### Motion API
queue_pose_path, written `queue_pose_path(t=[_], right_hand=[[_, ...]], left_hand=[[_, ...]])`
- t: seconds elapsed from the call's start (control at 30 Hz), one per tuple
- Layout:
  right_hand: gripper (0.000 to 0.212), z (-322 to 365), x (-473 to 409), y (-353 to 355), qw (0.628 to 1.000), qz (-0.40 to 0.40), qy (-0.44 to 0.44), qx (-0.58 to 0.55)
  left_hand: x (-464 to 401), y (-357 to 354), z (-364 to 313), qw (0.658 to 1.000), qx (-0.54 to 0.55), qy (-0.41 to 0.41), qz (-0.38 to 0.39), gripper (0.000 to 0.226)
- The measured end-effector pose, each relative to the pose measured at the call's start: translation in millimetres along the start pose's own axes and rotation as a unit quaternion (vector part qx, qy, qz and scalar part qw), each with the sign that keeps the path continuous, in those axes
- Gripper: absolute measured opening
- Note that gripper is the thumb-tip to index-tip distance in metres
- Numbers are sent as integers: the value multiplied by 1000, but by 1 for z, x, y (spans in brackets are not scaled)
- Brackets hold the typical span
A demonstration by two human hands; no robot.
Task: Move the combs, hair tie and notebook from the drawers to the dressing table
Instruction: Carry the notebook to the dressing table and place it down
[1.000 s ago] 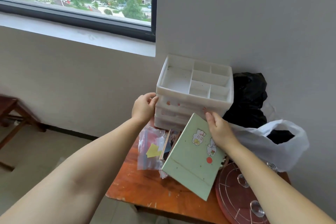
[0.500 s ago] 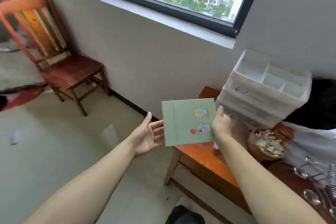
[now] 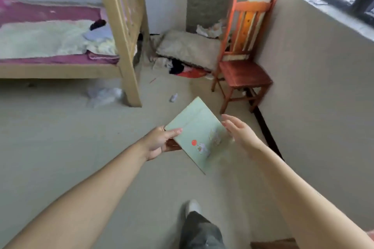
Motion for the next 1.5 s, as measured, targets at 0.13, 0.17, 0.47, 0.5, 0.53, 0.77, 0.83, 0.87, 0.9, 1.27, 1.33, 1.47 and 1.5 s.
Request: queue_pose_path(t=[0.13,0.17,0.47,0.5,0.53,0.77,0.83,0.87,0.9,1.27,1.33,1.47,1.5], right_hand=[[21,59,-61,-109,985,156,4,76],[18,66,-76,-135,981,188,-14,46],[27,146,-170,-391,926,371,-69,10],[26,153,-171,-424,910,407,-73,27],[25,159,-172,-457,892,443,-77,46],[11,201,-165,-689,788,595,-40,157],[13,217,-159,-753,773,611,-43,168],[14,227,-156,-782,764,620,-47,175],[15,238,-152,-811,753,630,-49,182],[14,376,-190,-1088,714,672,-26,195],[15,404,-204,-1143,711,675,-14,197],[16,462,-215,-1252,689,694,2,207],[16,475,-215,-1280,684,698,6,213]], left_hand=[[13,108,-16,994,43,-16,-101,13],[16,135,-18,988,77,-24,-128,14],[89,326,5,895,271,-93,-341,16],[105,347,9,881,277,-100,-371,15],[122,368,13,864,287,-106,-400,15],[235,518,38,766,321,-121,-544,9],[265,564,36,744,332,-113,-568,7],[280,587,33,737,334,-105,-579,7],[296,608,29,730,333,-100,-589,7],[374,876,-46,699,346,-93,-619,6],[383,931,-60,680,350,-98,-636,7],[412,1028,-91,643,375,-121,-657,8],[424,1050,-97,632,378,-128,-665,8]])
Point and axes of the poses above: each hand's wrist, its own x-axis away from the middle knuckle, its own y-axis out of the back of the hand, z = x × y, the point moved 7 cm from there along -x, towards the middle knuckle, and after that the axes turned 2 degrees about z, right-handed, at the moved point
